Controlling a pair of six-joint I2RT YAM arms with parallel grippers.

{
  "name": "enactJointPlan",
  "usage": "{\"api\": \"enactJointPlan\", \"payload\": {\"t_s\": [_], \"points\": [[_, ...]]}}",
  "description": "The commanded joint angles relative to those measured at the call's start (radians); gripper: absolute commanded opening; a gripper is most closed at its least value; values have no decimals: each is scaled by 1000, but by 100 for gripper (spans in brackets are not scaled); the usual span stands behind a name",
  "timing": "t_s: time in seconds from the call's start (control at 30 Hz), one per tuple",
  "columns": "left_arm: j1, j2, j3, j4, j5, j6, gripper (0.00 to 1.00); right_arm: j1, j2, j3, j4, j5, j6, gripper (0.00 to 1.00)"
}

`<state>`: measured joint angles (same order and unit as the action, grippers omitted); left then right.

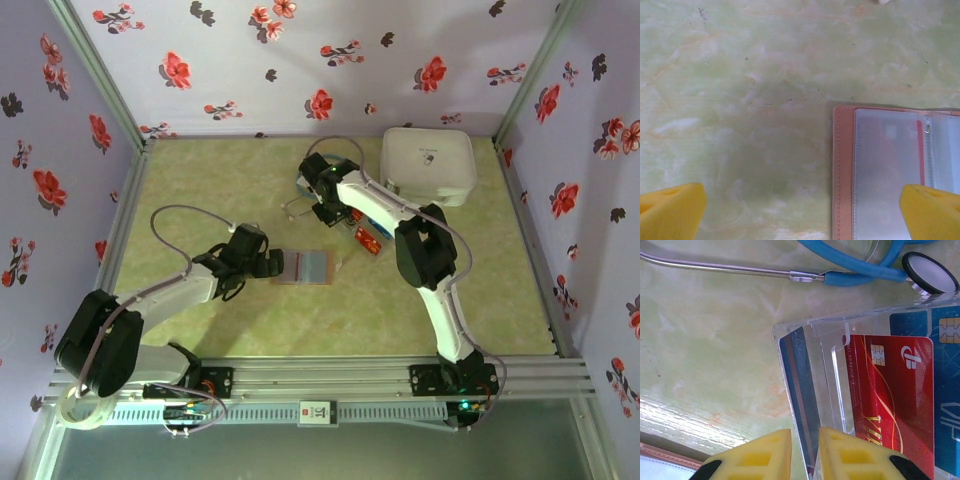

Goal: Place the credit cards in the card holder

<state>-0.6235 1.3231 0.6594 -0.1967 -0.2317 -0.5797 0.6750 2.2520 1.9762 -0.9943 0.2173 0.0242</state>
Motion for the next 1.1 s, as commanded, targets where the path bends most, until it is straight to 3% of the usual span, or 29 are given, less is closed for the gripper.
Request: {"api": "enactJointPlan", "payload": {"t_s": [0.0, 0.3, 0.7, 0.93, 1.07], "points": [[8, 11, 16, 8, 5, 15, 100, 3, 35, 27, -32, 4, -22, 21], [7, 13, 15, 10, 5, 12, 100, 3, 41, 30, -29, 1, -23, 12], [8, 33, 15, 25, 17, 11, 100, 3, 45, 56, -42, 7, -31, 13], [8, 42, 17, 29, 19, 13, 100, 3, 49, 66, -49, 9, -36, 0], [8, 42, 16, 32, 20, 13, 100, 3, 33, 76, -58, 16, -40, 0]]}}
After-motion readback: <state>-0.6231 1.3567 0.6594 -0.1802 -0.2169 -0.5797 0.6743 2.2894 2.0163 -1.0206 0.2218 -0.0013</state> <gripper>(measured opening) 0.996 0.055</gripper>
